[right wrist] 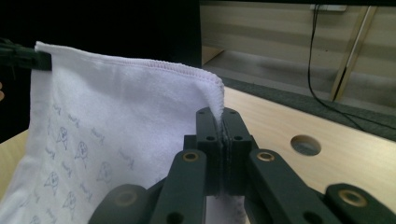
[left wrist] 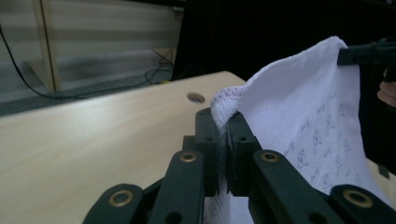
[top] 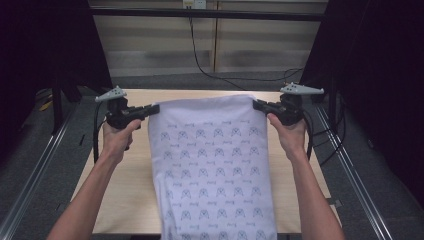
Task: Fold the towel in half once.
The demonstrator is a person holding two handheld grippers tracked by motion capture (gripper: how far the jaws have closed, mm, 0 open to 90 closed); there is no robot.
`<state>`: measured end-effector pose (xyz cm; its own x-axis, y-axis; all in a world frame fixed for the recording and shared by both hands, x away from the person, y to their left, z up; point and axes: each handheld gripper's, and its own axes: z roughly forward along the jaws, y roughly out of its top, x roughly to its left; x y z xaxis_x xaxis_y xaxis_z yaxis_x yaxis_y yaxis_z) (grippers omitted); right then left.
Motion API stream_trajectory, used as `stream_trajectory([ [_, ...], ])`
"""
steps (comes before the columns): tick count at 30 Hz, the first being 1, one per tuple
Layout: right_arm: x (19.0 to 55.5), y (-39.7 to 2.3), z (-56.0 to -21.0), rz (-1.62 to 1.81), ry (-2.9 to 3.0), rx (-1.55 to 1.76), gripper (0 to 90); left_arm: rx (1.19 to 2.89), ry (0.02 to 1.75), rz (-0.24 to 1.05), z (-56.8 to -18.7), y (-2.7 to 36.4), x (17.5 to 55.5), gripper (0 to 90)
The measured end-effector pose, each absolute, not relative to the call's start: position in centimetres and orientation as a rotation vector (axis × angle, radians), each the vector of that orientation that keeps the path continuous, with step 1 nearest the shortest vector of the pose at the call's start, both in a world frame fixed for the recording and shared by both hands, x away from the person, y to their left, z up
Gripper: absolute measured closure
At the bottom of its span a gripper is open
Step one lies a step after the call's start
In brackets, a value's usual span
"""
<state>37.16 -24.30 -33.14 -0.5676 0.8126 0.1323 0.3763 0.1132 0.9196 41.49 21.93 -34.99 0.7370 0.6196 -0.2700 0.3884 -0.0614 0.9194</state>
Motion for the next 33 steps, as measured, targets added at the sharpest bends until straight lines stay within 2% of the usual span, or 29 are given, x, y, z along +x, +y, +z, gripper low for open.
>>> stream_trajectory([
  [5, 38.4, -24.6, -30.0, 1.48, 1.921, 1.144, 87.9, 1.653, 0.779, 0.294, -31.1, 21.6, 42.3, 85.9],
  [7, 38.4, -24.8, -27.7, 1.515, 1.879, 1.102, 88.0, 1.624, 0.758, 0.304, -29.8, 21.6, 42.1, 85.9],
  [11, 37.1, -24.8, -27.2, 1.548, 1.875, 1.066, 88.0, 1.644, 0.707, 0.293, -29.7, 21.9, 40.5, 85.7],
  [21, 29.5, -24.7, -33.7, 1.494, 2.068, 1.035, 88.0, 1.764, 0.654, 0.158, -37.1, 22.8, 33.6, 85.8],
  [27, 23.5, -24.6, -38.0, 1.491, 2.163, 1.075, 88.0, 1.835, 0.678, 0.079, -41.0, 23.4, 29.7, 85.9],
  [31, 21.1, -24.6, -40.1, 1.464, 2.227, 1.108, 88.0, 1.879, 0.718, 0.05, -43.7, 23.9, 27.1, 86.0],
  [32, 19.9, -24.2, -41.6, 1.43, 2.277, 1.127, 88.0, 1.921, 0.727, -0.019, -45.4, 23.9, 26.2, 86.0],
  [33, 19.9, -24.2, -41.6, 1.43, 2.277, 1.127, 88.0, 1.921, 0.727, -0.019, -45.4, 23.9, 26.2, 86.0],
])
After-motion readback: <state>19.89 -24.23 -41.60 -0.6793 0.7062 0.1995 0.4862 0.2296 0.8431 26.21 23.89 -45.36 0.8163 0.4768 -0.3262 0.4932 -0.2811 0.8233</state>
